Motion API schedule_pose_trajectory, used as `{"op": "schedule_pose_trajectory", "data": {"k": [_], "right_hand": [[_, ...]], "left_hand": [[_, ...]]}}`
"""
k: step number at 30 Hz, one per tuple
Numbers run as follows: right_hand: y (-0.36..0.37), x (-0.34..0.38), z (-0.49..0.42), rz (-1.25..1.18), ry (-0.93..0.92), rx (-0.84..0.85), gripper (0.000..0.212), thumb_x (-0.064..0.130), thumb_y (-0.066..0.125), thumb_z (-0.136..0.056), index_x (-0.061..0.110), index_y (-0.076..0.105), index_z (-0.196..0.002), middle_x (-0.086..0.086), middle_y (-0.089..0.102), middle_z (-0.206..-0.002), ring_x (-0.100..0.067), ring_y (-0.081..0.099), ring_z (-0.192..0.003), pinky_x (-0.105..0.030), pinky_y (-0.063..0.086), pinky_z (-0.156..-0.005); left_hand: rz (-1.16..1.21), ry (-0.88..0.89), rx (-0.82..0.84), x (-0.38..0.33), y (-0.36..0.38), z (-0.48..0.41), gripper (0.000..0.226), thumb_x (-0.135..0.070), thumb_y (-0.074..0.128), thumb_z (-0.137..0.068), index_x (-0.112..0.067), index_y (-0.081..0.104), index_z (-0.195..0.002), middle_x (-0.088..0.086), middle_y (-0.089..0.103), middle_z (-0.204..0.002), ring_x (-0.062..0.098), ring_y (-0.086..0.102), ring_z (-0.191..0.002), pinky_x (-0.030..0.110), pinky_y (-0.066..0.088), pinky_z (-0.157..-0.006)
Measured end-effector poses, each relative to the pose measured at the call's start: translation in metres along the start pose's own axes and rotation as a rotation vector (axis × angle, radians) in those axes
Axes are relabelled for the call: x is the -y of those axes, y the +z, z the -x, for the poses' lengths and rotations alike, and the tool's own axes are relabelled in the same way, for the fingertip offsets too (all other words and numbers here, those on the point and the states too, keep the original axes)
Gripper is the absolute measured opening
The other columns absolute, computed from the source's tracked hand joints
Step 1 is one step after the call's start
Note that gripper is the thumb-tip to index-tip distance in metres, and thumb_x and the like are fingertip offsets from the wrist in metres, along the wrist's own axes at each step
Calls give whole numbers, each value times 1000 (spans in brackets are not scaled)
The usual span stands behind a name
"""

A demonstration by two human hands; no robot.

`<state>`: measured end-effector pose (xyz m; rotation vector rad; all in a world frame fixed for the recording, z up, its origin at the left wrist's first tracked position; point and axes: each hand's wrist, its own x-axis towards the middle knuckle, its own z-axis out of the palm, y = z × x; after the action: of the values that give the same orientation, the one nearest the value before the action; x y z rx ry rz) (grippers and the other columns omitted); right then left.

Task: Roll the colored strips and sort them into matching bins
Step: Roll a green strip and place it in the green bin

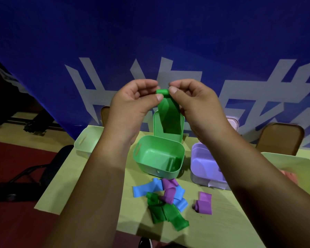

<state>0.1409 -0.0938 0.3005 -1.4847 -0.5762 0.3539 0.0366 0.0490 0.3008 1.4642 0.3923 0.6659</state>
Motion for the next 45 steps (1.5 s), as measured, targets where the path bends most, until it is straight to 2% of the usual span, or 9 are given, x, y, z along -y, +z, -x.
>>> {"op": "schedule_pose_trajectory", "data": {"k": [4,7,12,16,20,30,34,39,45], "right_hand": [[0,2,-1,13,-33,-6,14,16,72,-103,19,75,-116,-14,73,-97,-22,72,-88,-41,62,-88],[2,0,-4,-8,-54,-16,18,10,73,-101,18,75,-117,-14,76,-108,-30,74,-103,-52,60,-100],[1,0,-4,-69,-24,-11,25,2,70,-101,10,71,-124,-7,78,-112,-25,76,-108,-40,62,-100],[0,-2,-4,-52,43,-18,20,29,76,-97,22,77,-116,-8,78,-105,-26,77,-100,-51,62,-97],[-1,-4,-3,2,58,-9,17,37,73,-101,25,78,-111,-2,80,-100,-17,75,-90,-46,63,-90],[0,-8,-7,-19,-9,-23,19,14,72,-102,20,76,-119,-19,73,-103,-36,73,-97,-51,62,-95],[1,-6,-6,15,-39,-19,22,11,72,-101,23,74,-119,-8,76,-109,-27,74,-105,-50,60,-101],[-1,-2,-5,-21,35,-1,26,12,72,-101,17,72,-126,-1,79,-108,-8,74,-89,-25,58,-80],[-2,-5,-6,27,85,-10,25,48,74,-95,26,80,-106,3,80,-93,-19,76,-93,-57,61,-96]], "left_hand": [[44,-41,4,-1,3,1,27,-6,77,-97,-6,74,-123,13,79,-112,27,77,-110,40,63,-97],[8,-67,12,-4,4,2,25,-21,74,-102,-6,74,-122,15,80,-113,30,79,-108,47,63,-100],[-118,5,-30,-2,6,0,17,-21,75,-102,-11,79,-116,11,82,-103,36,78,-101,50,65,-92],[-106,37,-25,0,3,-1,19,-12,76,-100,-12,79,-118,11,81,-105,33,78,-100,42,65,-91],[-115,49,-6,3,3,0,22,-5,76,-98,-12,79,-119,12,80,-105,24,78,-99,35,64,-89],[-43,-34,-9,2,11,2,24,-13,78,-99,-8,75,-122,12,81,-110,29,79,-107,50,63,-100],[-47,-50,-32,3,13,2,19,-18,76,-101,-9,77,-117,11,82,-106,28,80,-102,45,65,-95],[-74,13,-59,3,11,-1,18,-8,80,-96,-10,78,-114,10,82,-102,23,79,-94,35,64,-86],[-177,78,-29,3,9,1,23,-4,83,-91,-16,81,-110,1,82,-102,17,78,-101,30,63,-88]]}}
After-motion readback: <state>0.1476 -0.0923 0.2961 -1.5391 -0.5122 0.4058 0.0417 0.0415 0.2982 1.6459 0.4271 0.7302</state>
